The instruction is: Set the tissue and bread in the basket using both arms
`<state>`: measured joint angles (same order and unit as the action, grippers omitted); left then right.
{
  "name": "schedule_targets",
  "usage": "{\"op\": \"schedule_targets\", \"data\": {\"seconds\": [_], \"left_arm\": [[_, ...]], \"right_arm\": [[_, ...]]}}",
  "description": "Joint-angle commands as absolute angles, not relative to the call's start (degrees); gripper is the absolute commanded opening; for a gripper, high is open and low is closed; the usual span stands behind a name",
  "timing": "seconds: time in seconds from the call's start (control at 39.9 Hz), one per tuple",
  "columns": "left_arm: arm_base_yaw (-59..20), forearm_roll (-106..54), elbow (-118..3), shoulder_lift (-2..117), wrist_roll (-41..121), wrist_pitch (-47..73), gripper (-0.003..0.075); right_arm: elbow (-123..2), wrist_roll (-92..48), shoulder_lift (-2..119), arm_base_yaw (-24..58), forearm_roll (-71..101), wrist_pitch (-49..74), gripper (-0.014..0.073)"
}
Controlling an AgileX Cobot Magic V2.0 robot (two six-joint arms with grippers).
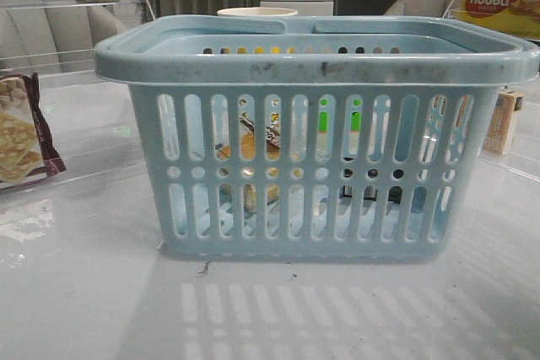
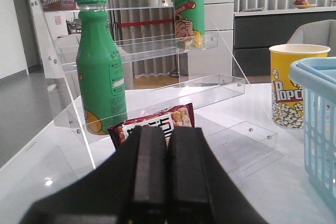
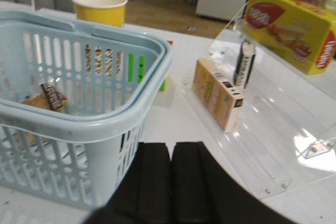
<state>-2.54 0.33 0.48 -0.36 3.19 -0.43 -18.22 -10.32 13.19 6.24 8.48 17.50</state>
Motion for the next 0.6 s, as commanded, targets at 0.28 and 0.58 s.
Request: {"op": "schedule_targets", "data": {"seconds": [0.28, 0.58], "left_arm": [[-2.9, 0.0, 0.4, -1.4, 3.3, -5.5, 0.0091], [-2.9, 0.0, 0.4, -1.3, 3.3, -5.5, 0.0091]], "right_arm": [[0.0, -11.0, -1.7, -0.1, 8.7, 1.9, 0.0057], [1.7, -11.0, -1.6, -0.1, 8.7, -1.2, 0.0057]]}}
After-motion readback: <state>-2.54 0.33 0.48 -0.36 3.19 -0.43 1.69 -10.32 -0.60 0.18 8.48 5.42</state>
